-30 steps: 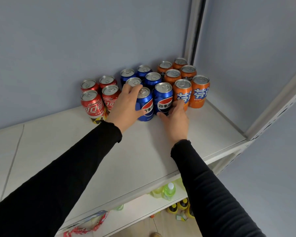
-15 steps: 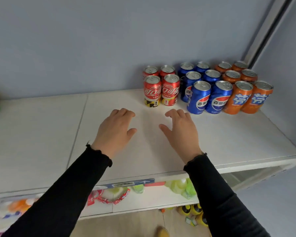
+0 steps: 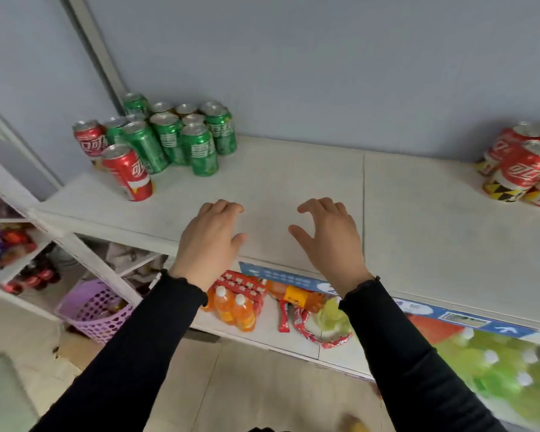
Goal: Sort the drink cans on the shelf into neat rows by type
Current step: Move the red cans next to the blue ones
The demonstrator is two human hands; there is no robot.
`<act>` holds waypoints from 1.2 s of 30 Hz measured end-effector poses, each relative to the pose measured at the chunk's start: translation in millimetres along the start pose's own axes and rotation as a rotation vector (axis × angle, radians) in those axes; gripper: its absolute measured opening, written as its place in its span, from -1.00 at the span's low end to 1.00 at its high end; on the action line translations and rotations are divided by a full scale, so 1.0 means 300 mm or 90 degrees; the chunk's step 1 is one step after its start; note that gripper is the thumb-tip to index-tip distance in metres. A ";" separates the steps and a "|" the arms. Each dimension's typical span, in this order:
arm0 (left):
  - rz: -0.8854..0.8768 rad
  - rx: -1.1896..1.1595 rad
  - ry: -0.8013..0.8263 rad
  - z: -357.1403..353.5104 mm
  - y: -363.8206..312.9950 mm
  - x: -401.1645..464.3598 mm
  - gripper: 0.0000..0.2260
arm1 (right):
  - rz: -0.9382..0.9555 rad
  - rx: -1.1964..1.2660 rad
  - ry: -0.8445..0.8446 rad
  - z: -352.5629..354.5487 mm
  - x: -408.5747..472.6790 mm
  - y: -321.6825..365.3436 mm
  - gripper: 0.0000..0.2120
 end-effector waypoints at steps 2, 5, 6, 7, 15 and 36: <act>0.028 -0.001 -0.010 0.031 0.113 -0.045 -0.58 | 0.019 0.006 0.006 -0.060 0.009 0.108 -0.67; 0.064 -0.011 -0.029 0.064 0.260 -0.090 -0.59 | 0.052 0.015 0.027 -0.140 0.035 0.240 -0.66; 0.078 -0.016 -0.039 0.074 0.304 -0.101 -0.60 | 0.062 0.024 0.036 -0.165 0.048 0.277 -0.66; 0.094 -0.020 -0.048 0.082 0.348 -0.110 -0.62 | 0.070 0.034 0.046 -0.190 0.064 0.310 -0.66; 0.244 -0.032 -0.081 0.103 0.703 -0.116 -0.65 | 0.124 0.159 0.151 -0.420 0.234 0.548 -0.58; 0.174 -0.341 -0.181 0.119 1.338 0.260 -0.10 | -0.034 0.426 0.334 -0.710 0.390 0.847 -0.26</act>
Point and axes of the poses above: each hand's wrist, its own x-axis towards the middle knuckle, its own z-axis out of the back of the hand, y = z × x, the point moved 3 cm from there along x, towards the middle knuckle, and after that the axes turned 9 degrees about -z, right-handed, at the moved point
